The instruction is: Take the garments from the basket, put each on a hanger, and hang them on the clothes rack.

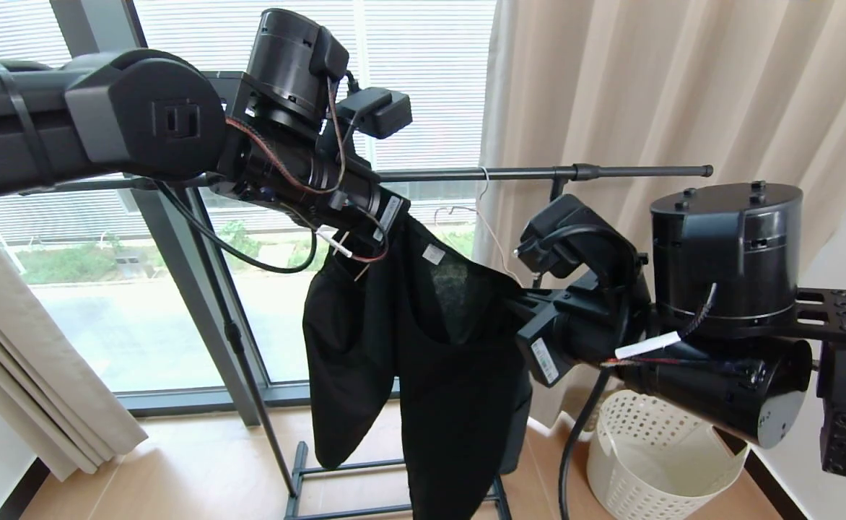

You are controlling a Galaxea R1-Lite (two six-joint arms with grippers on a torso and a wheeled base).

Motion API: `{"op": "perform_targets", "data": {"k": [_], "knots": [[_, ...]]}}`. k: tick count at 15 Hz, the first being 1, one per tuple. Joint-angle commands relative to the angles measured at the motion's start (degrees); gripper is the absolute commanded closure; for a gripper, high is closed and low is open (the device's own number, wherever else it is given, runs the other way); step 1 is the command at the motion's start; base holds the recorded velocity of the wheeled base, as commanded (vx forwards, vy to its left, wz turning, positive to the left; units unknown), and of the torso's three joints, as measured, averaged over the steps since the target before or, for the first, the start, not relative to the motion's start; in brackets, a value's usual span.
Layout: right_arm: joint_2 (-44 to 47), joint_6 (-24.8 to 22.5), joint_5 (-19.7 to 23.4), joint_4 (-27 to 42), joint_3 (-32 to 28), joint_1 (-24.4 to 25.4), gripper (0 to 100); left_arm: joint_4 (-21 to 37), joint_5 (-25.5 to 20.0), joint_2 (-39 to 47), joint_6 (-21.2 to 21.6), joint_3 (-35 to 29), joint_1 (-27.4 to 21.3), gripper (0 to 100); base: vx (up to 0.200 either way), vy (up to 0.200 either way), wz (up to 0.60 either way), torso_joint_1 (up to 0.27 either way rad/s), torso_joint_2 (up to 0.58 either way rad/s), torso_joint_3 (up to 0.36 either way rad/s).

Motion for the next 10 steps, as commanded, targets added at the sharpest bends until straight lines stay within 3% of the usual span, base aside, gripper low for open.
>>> {"op": "perform_targets", "data": {"k": [1,4,5,8,9,10], "knots": [[2.6,-0.7,-0.1,-0.2,-2.3,-3.4,100,5.5,1.4,-3.4,0.1,0.2,0.1,100,0.000,0.000,0.00,0.000,0.00,0.000],[12.7,-0.7,-1.6,-0.7,-12.3,-3.6,100,16.3,1.6,-7.9,-3.5,1.9,-0.4,100,0.000,0.000,0.00,0.000,0.00,0.000],[14.1,-0.7,-1.7,-0.9,-13.8,-3.6,100,16.9,1.7,-8.6,-4.5,3.1,-0.5,100,0.000,0.000,0.00,0.000,0.00,0.000],[22.3,0.7,-2.7,-2.6,-25.0,-3.6,100,16.7,2.1,-14.2,-12.2,16.4,-3.8,100,0.000,0.000,0.00,0.000,0.00,0.000],[24.5,1.5,-2.7,-2.6,-28.9,-3.6,100,16.6,2.1,-15.0,-15.5,19.0,-6.4,100,0.000,0.000,0.00,0.000,0.00,0.000],[28.0,2.4,-2.7,-2.4,-34.5,-3.6,100,16.4,2.0,-14.9,-23.8,19.6,-11.7,100,0.000,0.000,0.00,0.000,0.00,0.000]]}}
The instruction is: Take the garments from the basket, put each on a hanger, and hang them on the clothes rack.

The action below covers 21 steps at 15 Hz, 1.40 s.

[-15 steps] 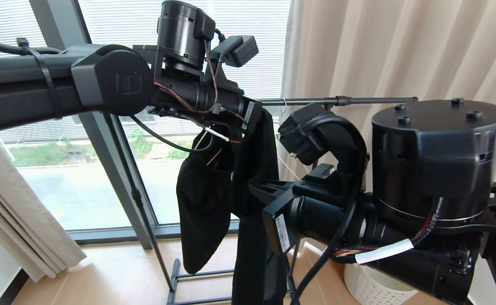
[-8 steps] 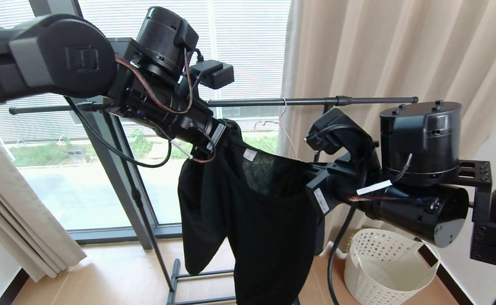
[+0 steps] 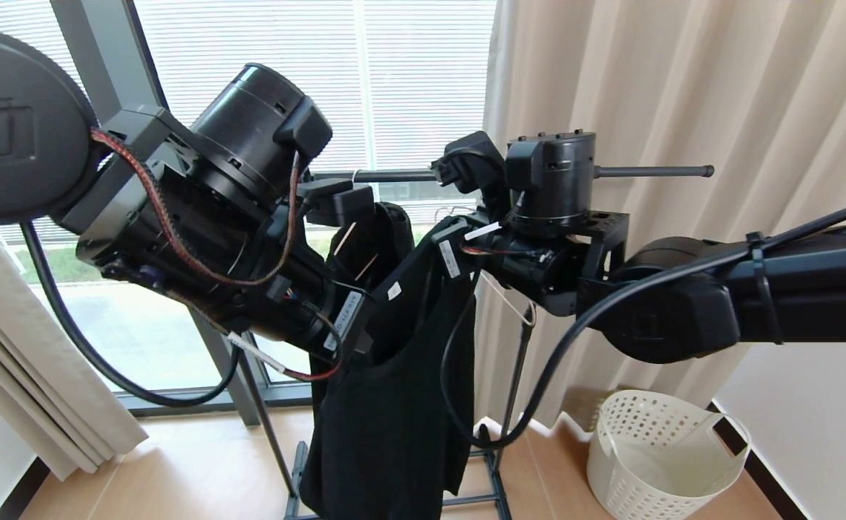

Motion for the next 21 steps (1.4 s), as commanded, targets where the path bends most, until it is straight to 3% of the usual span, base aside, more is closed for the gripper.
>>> {"op": "perform_targets", "data": {"k": [1,4,8,12,15,19,21], "knots": [[6.9,0.8,-0.1,0.2,-6.5,0.1,100,-0.2,0.1,-1.7,-5.3,1.6,-5.7,100,0.000,0.000,0.00,0.000,0.00,0.000],[8.3,2.5,-0.1,0.3,-8.4,1.0,100,-3.2,0.1,0.8,-12.5,-0.2,-10.3,100,0.000,0.000,0.00,0.000,0.00,0.000],[6.7,6.0,-0.1,0.4,-6.1,1.3,100,-3.6,0.4,2.3,-13.1,-1.4,-10.0,100,0.000,0.000,0.00,0.000,0.00,0.000],[3.4,7.8,-0.1,0.3,-2.0,-0.7,100,-3.4,3.8,2.3,-12.8,-1.0,-7.9,100,0.000,0.000,0.00,0.000,0.00,0.000],[-6.6,9.4,-1.2,0.3,10.1,-2.1,100,-4.1,5.2,3.3,-10.6,-1.0,-2.8,100,0.000,0.000,0.00,0.000,0.00,0.000],[-16.6,9.5,-5.1,-0.1,25.0,-2.8,100,-13.9,5.6,8.5,-5.6,-2.0,-0.2,100,0.000,0.000,0.00,0.000,0.00,0.000],[-19.4,9.0,-5.7,1.0,28.8,-3.2,100,-15.8,5.6,12.1,-3.9,-5.6,0.2,100,0.000,0.000,0.00,0.000,0.00,0.000]]}}
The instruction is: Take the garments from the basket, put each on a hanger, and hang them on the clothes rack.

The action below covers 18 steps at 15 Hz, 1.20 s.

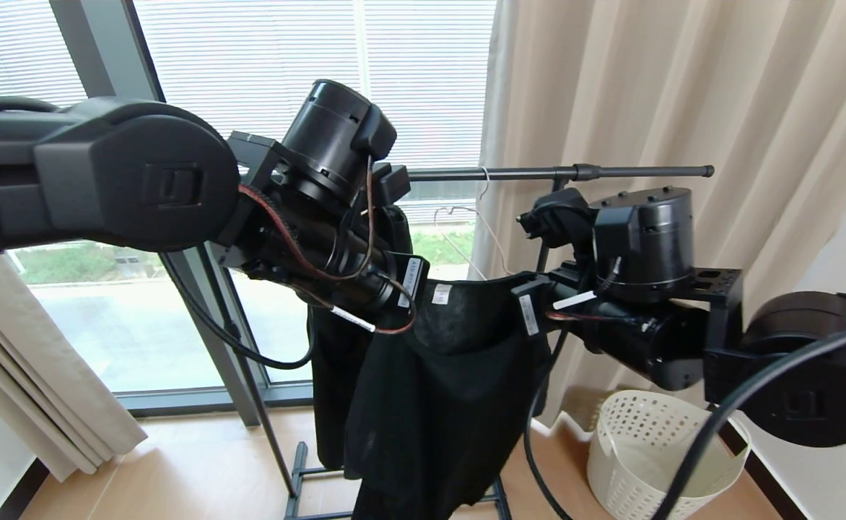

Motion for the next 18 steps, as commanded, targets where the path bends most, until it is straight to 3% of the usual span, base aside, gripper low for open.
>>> {"op": "perform_targets", "data": {"k": [1,3,11,12,14,18], "knots": [[-5.6,-0.9,-2.0,0.8,3.5,-1.6,100,-0.6,0.1,4.6,1.2,-3.4,0.7,100,0.000,0.000,0.00,0.000,0.00,0.000],[-5.7,-3.1,-3.7,1.5,3.4,-2.6,100,-0.7,-0.1,6.2,2.7,-5.6,0.6,100,0.000,0.000,0.00,0.000,0.00,0.000],[-6.0,-3.8,-3.9,1.9,4.3,-2.6,100,-0.9,-0.5,7.7,3.3,-8.6,0.3,100,0.000,0.000,0.00,0.000,0.00,0.000],[-6.1,-3.9,-3.9,1.9,4.6,-2.6,100,-0.9,-0.6,7.9,3.8,-9.3,0.2,0,0.000,0.000,0.00,0.000,0.00,0.000],[-7.2,-5.6,-3.9,1.8,6.0,-2.7,100,-0.8,-0.6,8.0,3.9,-9.5,-0.1,0,0.000,0.000,0.00,0.000,0.00,0.000],[-10.3,-10.1,-4.5,1.9,7.7,-8.0,100,-0.9,-0.7,7.9,3.9,-8.5,-0.7,0,0.000,0.000,0.00,0.000,0.00,0.000]]}}
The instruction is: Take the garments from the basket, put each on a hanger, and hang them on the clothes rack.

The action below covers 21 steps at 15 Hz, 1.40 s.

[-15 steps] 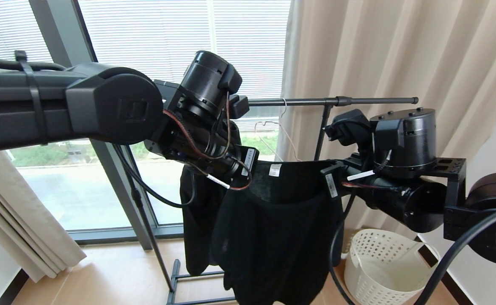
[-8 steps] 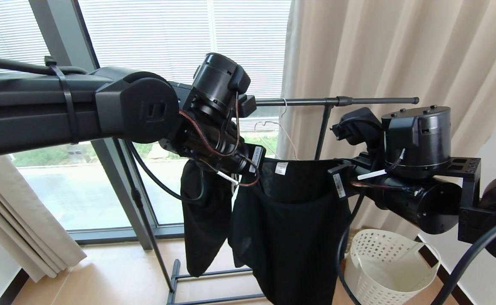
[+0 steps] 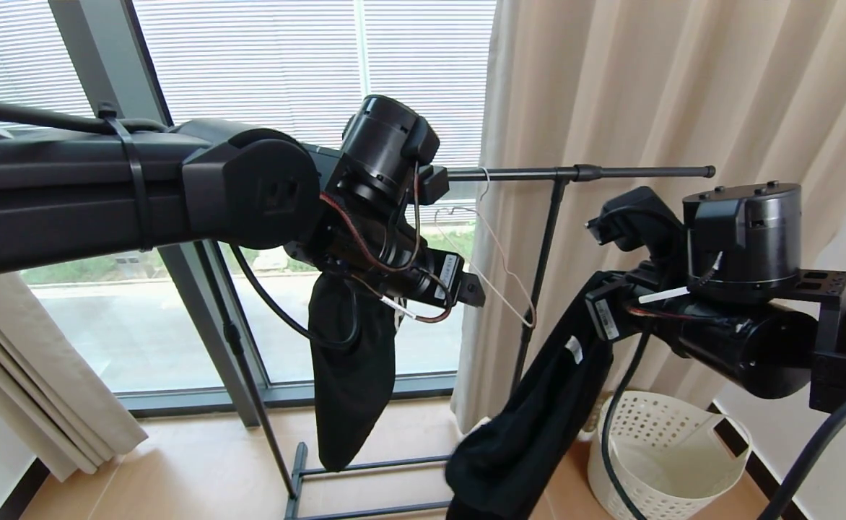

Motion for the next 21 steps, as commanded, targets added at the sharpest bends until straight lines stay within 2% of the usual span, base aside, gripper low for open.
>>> {"op": "perform_targets", "data": {"k": [1,2,4,6,8,9,12,16,18,19,21], "knots": [[-3.0,-2.3,0.0,0.0,1.5,-2.1,100,0.0,0.1,0.2,-0.1,0.3,0.0,0,0.000,0.000,0.00,0.000,0.00,0.000],[-5.2,-5.8,0.0,0.0,3.1,-4.0,100,0.1,0.2,0.2,-0.1,1.2,0.0,0,0.000,0.000,0.00,0.000,0.00,0.000],[-6.8,-8.4,0.0,-0.1,4.5,-6.2,100,0.0,0.3,0.2,0.6,2.1,-0.1,0,0.000,0.000,0.00,0.000,0.00,0.000],[-6.7,-8.4,0.0,-0.3,4.5,-6.4,100,-0.1,0.5,0.3,0.8,2.1,-0.9,0,0.000,0.000,0.00,0.000,0.00,0.000],[-6.6,-8.4,-0.1,-0.4,4.5,-6.5,100,-0.9,0.7,0.5,0.4,3.0,-1.2,0,0.000,-0.200,0.00,0.005,0.00,0.002],[-6.5,-8.4,-0.4,-0.2,4.6,-7.0,100,-2.7,0.7,0.6,0.3,3.8,-1.2,0,0.200,-0.200,0.00,-0.002,0.00,0.002],[-6.4,-8.4,-0.3,-0.2,4.5,-7.0,100,-3.3,0.7,0.8,0.0,3.6,-1.2,0,0.200,-0.200,0.00,-0.002,0.00,0.004],[-6.4,-8.4,-0.4,-0.2,4.6,-7.0,100,-3.4,0.9,1.7,-0.5,3.6,-1.1,0,0.200,0.000,0.00,0.006,0.00,-0.002],[-6.4,-8.4,-0.4,-0.2,4.8,-7.0,100,-4.2,0.8,2.5,-3.8,3.7,-1.2,0,0.100,0.000,0.00,0.004,0.00,-0.001],[-6.4,-8.4,-0.4,-0.2,4.7,-7.0,100,-4.3,0.9,2.9,-3.9,3.8,-1.3,0,0.000,0.000,0.00,0.000,0.00,0.000],[-6.3,-8.4,-0.4,-0.2,4.8,-7.0,100,-4.5,4.2,5.8,-4.2,3.1,-2.0,0,0.000,0.000,0.00,0.000,0.00,0.000]]}}
